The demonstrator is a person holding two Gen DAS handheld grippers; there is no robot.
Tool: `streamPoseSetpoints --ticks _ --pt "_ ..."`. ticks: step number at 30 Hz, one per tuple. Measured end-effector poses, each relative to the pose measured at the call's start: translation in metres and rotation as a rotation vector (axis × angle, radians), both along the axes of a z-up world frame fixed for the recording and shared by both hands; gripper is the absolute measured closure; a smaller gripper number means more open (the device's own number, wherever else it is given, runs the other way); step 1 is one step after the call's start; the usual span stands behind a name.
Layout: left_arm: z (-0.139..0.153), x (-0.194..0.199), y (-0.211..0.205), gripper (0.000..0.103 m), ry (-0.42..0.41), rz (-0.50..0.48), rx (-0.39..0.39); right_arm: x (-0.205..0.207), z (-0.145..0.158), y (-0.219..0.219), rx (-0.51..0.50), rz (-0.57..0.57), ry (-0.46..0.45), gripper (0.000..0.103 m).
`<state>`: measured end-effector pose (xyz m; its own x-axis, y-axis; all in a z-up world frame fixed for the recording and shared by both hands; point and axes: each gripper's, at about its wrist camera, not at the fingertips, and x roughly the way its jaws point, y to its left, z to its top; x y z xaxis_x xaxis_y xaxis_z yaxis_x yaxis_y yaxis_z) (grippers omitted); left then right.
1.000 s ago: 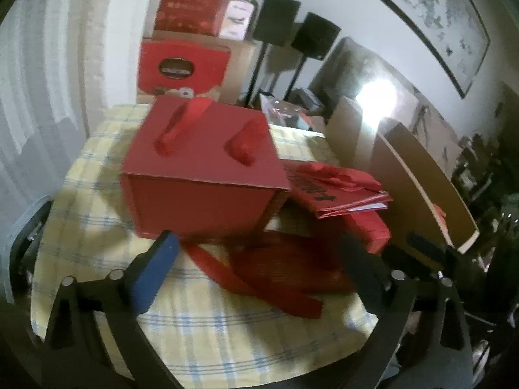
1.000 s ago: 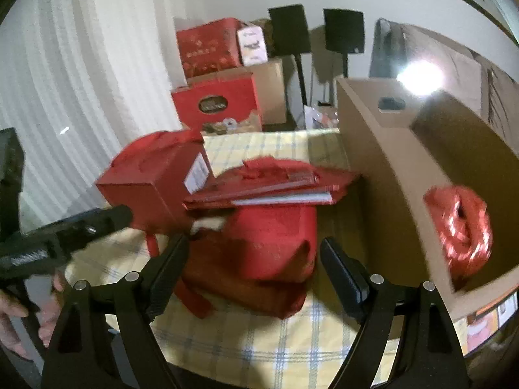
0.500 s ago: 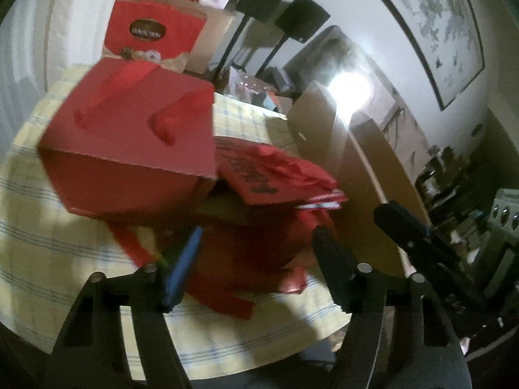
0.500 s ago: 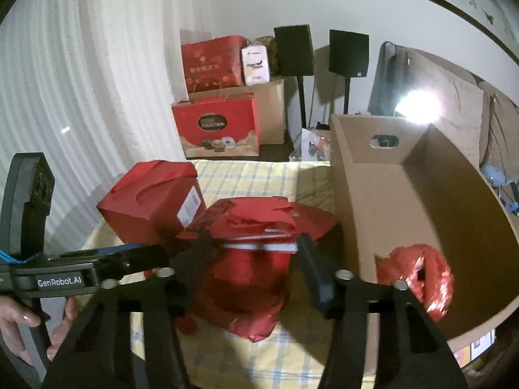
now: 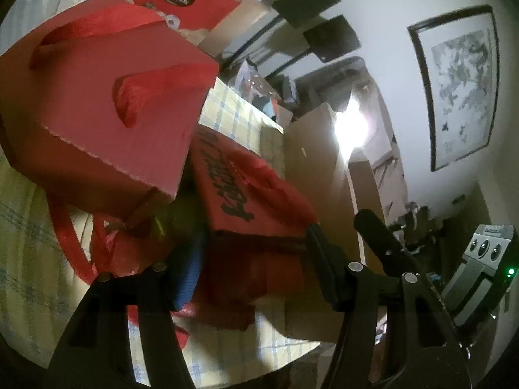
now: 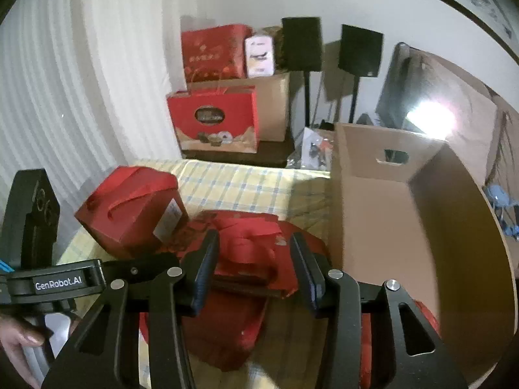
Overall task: Organize objects
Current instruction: 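Grasp the red cat-printed gift bag edge with the right gripper and lift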
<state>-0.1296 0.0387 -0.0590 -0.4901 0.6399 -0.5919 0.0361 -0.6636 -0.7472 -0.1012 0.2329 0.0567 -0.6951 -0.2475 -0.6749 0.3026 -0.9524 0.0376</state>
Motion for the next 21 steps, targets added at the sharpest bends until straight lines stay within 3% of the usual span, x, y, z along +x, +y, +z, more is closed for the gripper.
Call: streamPoseSetpoints --ticks 7,11,14,21 --pt "-0.01 -0.007 0.005 0.047 -0.015 0.055 0.026 -0.007 -0.02 -0.015 0.051 0.045 -0.041 0.06" --pt "-0.016 -0.012 0.005 0.081 -0.035 0.085 0.063 -0.006 -0.03 -0.023 0.094 0.074 -0.065 0.061" --pt "-0.021 -0.015 0.002 0.087 -0.048 0.106 0.104 -0.004 -0.033 -0.024 0.106 0.085 -0.072 0.061" --pt "-0.003 -0.012 0.002 0.095 0.01 0.087 0.106 0.004 -0.031 -0.02 0.104 0.106 -0.051 0.061"
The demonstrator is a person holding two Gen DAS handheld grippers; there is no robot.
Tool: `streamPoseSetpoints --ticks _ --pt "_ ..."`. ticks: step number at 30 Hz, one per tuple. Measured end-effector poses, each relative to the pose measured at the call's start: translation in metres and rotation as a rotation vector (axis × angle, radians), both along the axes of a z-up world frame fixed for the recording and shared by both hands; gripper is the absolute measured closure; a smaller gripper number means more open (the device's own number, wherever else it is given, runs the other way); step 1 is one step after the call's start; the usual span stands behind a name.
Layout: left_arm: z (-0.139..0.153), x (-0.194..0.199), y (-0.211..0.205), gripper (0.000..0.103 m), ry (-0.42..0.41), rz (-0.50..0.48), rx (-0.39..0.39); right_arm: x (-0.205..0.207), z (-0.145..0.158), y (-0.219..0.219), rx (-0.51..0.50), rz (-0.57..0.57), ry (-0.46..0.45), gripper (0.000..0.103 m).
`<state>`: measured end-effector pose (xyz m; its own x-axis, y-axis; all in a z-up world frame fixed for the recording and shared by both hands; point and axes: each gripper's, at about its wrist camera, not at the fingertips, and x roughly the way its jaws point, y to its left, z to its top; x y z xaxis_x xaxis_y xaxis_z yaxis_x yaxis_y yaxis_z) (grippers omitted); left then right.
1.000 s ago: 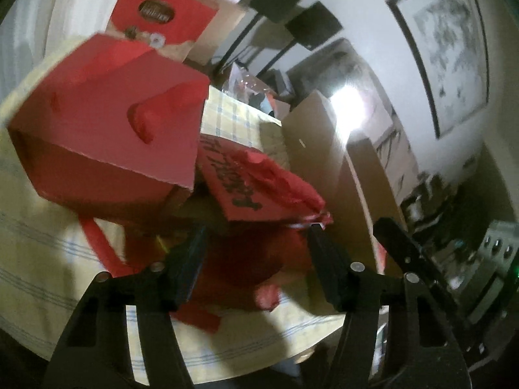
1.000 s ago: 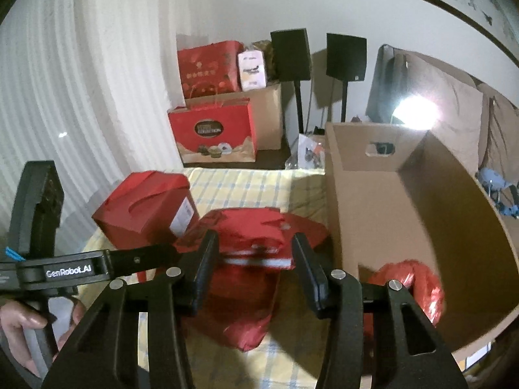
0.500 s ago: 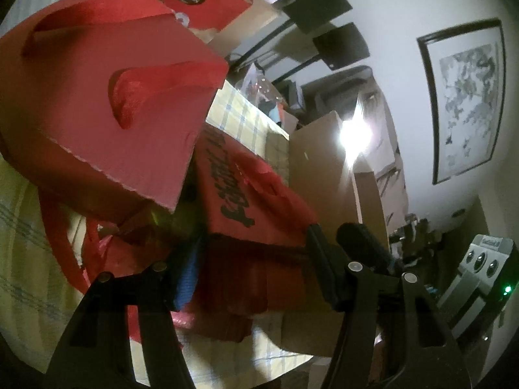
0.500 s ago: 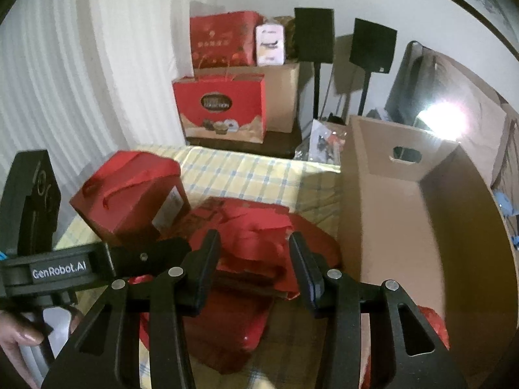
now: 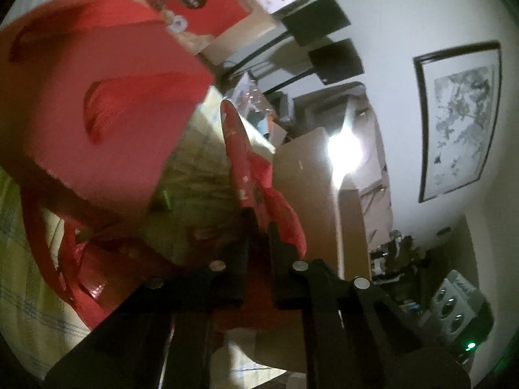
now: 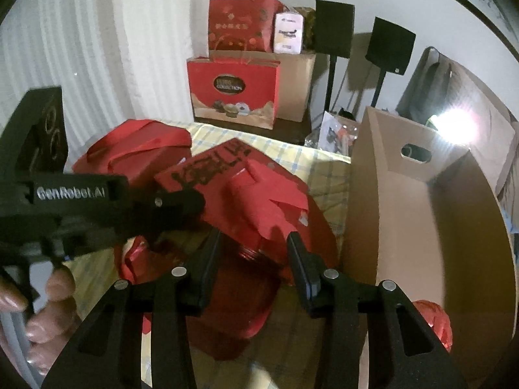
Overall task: Organize objects
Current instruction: 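Grasp the red cat-printed gift bag edge with the right gripper and lift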
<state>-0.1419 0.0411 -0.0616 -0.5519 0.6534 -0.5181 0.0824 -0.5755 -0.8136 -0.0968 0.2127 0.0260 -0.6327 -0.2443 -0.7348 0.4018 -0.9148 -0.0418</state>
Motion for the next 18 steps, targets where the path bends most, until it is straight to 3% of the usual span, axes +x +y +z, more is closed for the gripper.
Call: streamPoseSetpoints --ticks 8,14,18 --pt "0.039 -0.004 0.009 0.097 0.058 -0.053 -0.056 0.007 -0.002 -0.013 0.005 0.034 0.043 0.057" --pt "0.053 0.002 0.012 0.097 0.068 -0.074 -0.072 0.002 -0.001 -0.017 0.014 0.003 0.098 0.057" --pt "0.06 0.003 0.016 0.097 0.071 -0.084 -0.07 -0.002 -0.002 -0.016 0.006 -0.008 0.116 0.066"
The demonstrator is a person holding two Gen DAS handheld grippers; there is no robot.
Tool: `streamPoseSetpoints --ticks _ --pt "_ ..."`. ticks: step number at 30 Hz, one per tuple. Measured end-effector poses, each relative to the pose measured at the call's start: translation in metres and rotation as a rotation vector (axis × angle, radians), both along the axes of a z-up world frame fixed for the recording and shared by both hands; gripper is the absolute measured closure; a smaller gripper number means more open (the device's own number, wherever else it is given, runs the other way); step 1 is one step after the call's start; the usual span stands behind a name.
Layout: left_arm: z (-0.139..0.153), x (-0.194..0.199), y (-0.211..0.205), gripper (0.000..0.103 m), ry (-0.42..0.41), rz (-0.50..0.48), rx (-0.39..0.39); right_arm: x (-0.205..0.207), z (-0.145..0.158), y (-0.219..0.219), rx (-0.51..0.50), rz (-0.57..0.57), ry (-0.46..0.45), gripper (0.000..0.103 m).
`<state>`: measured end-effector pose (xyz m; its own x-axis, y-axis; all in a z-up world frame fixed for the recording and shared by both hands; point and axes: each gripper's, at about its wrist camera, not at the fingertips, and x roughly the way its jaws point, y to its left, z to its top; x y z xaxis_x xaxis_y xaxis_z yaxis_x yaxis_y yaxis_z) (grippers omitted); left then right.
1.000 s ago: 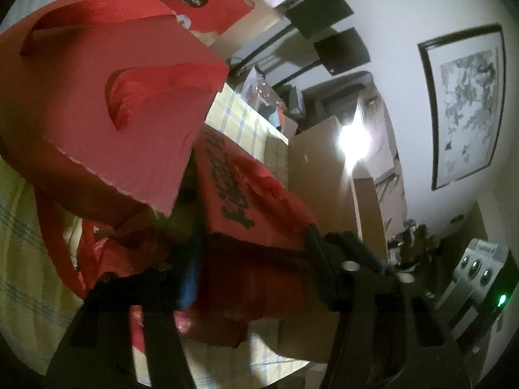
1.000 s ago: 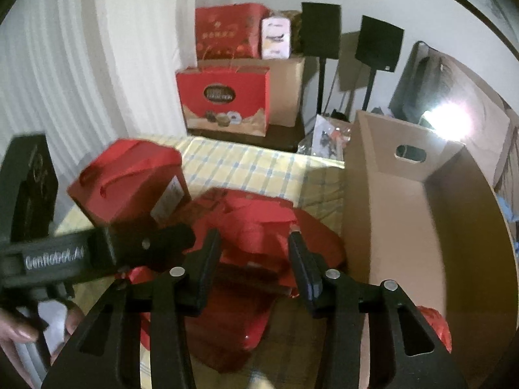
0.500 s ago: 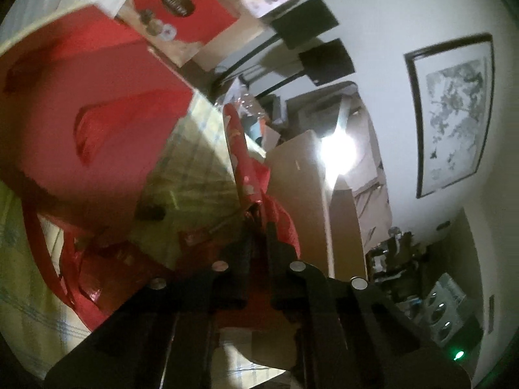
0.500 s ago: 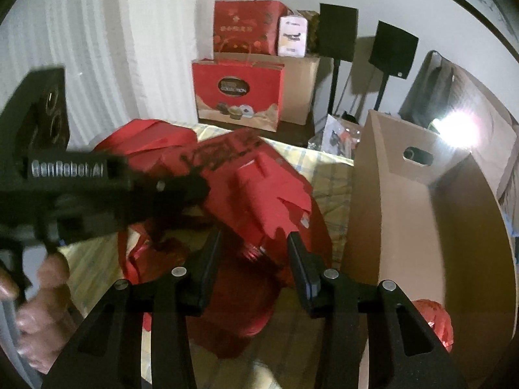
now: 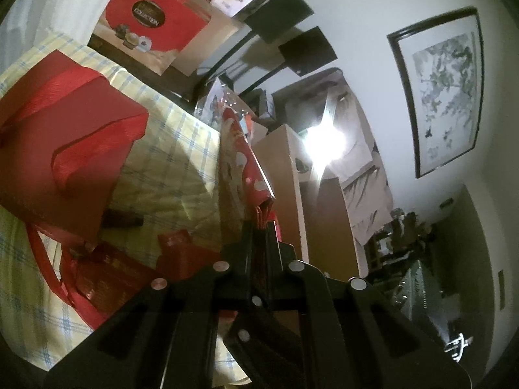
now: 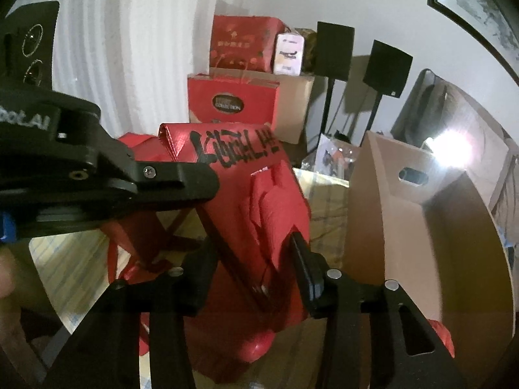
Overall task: Organize objects
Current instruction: 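Grasp the red cat-printed gift bag edge with the right gripper and lift, then carry the red cat-printed bag into the cardboard box and release it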
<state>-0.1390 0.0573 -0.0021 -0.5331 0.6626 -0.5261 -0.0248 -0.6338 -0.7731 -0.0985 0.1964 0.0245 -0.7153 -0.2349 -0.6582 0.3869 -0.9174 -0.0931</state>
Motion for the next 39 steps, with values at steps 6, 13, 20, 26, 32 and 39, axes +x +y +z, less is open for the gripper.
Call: streamPoseSetpoints --ticks 6,13,20,26,32,39 --pt "0.022 0.002 0.011 0.095 0.048 -0.026 -0.027 0.004 0.017 0.005 -0.042 -0.022 0.034 0.085" --pt "0.053 0.001 0.025 0.082 0.094 -0.111 -0.04 0.0 0.044 0.025 -0.107 -0.076 0.036 0.091" --pt "0.052 0.012 0.002 0.045 0.102 -0.068 -0.016 -0.001 0.075 0.052 -0.202 -0.103 0.032 0.092" --pt "0.037 0.007 0.003 0.04 0.068 -0.082 -0.014 0.002 0.098 0.076 -0.313 -0.11 0.005 0.093" --pt "0.036 -0.003 0.018 0.031 0.112 -0.145 -0.062 0.007 0.113 0.104 -0.444 -0.095 -0.056 0.093" --pt "0.029 -0.017 0.042 0.026 0.123 -0.246 -0.039 0.002 0.118 0.137 -0.557 -0.061 -0.16 0.093"
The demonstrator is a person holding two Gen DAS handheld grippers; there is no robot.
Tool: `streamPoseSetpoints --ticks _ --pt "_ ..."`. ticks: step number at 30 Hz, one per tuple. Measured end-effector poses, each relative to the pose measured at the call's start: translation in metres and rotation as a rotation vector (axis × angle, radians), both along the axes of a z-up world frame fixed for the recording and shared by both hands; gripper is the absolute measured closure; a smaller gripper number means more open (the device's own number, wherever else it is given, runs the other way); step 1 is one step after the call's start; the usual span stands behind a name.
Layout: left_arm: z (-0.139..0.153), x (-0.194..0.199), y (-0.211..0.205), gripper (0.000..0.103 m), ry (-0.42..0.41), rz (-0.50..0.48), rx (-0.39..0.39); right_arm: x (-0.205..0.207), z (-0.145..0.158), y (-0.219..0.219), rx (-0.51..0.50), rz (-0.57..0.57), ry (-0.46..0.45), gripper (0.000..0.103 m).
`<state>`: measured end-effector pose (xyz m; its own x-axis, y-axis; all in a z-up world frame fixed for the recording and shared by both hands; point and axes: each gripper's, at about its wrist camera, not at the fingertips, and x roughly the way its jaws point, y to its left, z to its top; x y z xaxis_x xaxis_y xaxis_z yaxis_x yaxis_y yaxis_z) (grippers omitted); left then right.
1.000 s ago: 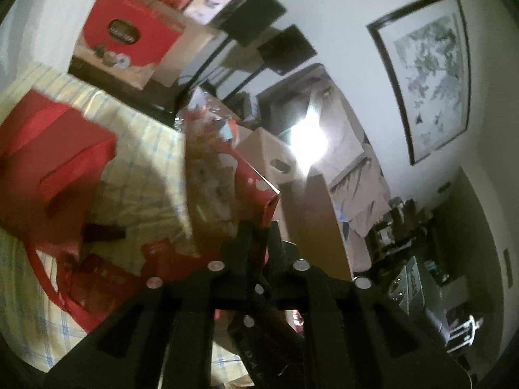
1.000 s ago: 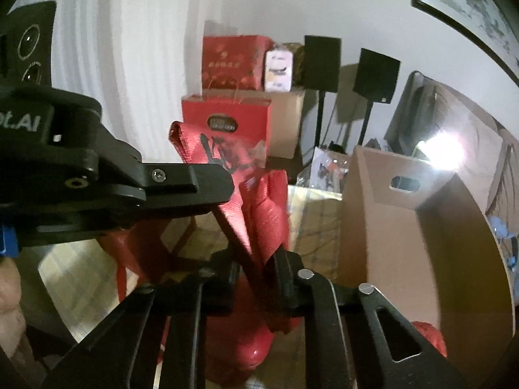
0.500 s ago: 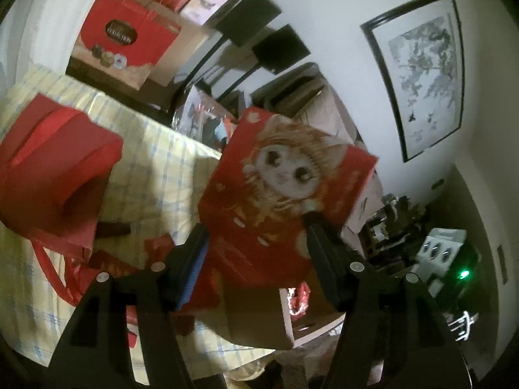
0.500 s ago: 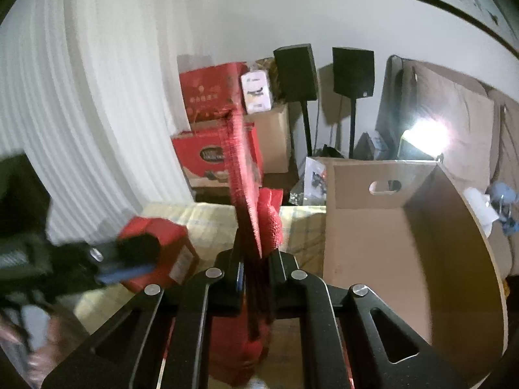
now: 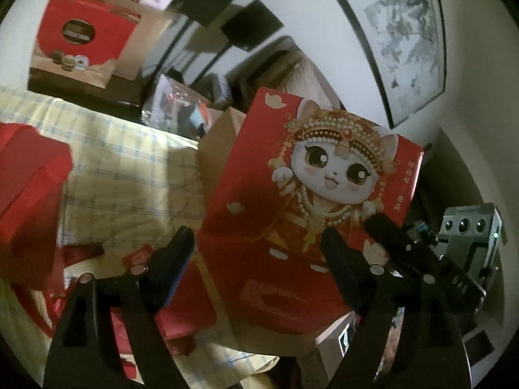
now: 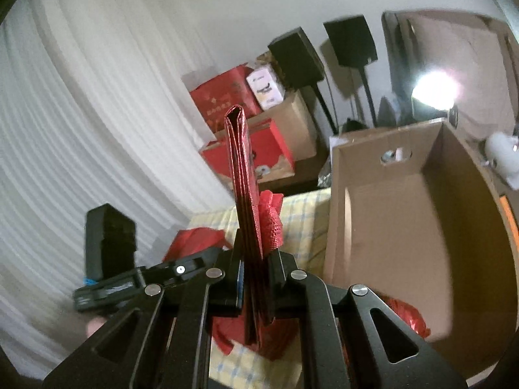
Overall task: Organize objects
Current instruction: 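Carry the red cat-printed bag into the cardboard box and release it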
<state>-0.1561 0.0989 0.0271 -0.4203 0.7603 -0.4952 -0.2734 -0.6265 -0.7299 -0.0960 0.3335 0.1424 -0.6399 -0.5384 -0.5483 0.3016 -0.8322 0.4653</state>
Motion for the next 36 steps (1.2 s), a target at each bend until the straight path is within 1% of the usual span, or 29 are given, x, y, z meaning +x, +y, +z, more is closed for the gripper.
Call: streamPoseSetpoints --ticks 7,8,9,10,12,14,16,17,18,20,25,26,28,30,34,36 --pt "-0.009 -0.009 0.021 0.026 -0.039 -0.059 0.006 -0.007 -0.002 0.027 -0.052 0.007 -0.063 0.093" --pt "-0.01 -0.011 0.025 0.029 -0.044 -0.072 0.01 -0.009 -0.002 0.03 -0.058 0.008 -0.069 0.093" --pt "-0.01 -0.012 0.029 0.039 -0.052 -0.089 0.015 -0.011 -0.002 0.033 -0.064 0.008 -0.075 0.093" --pt "-0.01 -0.013 0.035 0.044 -0.059 -0.107 0.014 -0.013 -0.001 0.037 -0.07 0.007 -0.081 0.093" --pt "-0.009 -0.015 0.044 0.066 -0.066 -0.137 0.019 -0.016 0.001 0.042 -0.057 -0.007 -0.089 0.093" --pt "-0.005 -0.017 0.053 0.074 -0.061 -0.148 0.001 -0.021 0.003 0.047 -0.028 -0.022 -0.094 0.093" --pt "0.0 -0.019 0.065 0.078 -0.045 -0.159 -0.029 -0.027 0.005 0.052 0.005 -0.032 -0.101 0.093" --pt "0.003 -0.02 0.072 0.084 -0.041 -0.168 -0.039 -0.031 0.007 0.053 0.026 -0.036 -0.104 0.093" --pt "0.005 -0.021 0.078 0.086 -0.039 -0.178 -0.047 -0.034 0.009 0.055 0.046 -0.04 -0.106 0.093" --pt "0.011 -0.025 0.094 0.086 -0.036 -0.196 -0.071 -0.042 0.012 0.058 0.079 -0.045 -0.111 0.093" --pt "0.024 -0.032 0.114 0.085 -0.016 -0.192 -0.105 -0.066 0.02 0.077 0.129 -0.088 -0.119 0.094" --pt "0.026 -0.032 0.117 0.085 -0.009 -0.19 -0.114 -0.071 0.02 0.08 0.138 -0.095 -0.125 0.093" --pt "0.03 -0.033 0.12 0.08 0.005 -0.185 -0.129 -0.079 0.017 0.087 0.169 -0.106 -0.141 0.094" --pt "0.031 -0.035 0.12 0.074 0.006 -0.175 -0.132 -0.088 0.008 0.093 0.182 -0.102 -0.171 0.094" --pt "0.024 -0.04 0.115 0.072 -0.009 -0.156 -0.148 -0.106 -0.016 0.095 0.211 -0.095 -0.229 0.094" --pt "0.019 -0.043 0.111 0.066 -0.021 -0.146 -0.156 -0.114 -0.029 0.095 0.213 -0.09 -0.252 0.094"
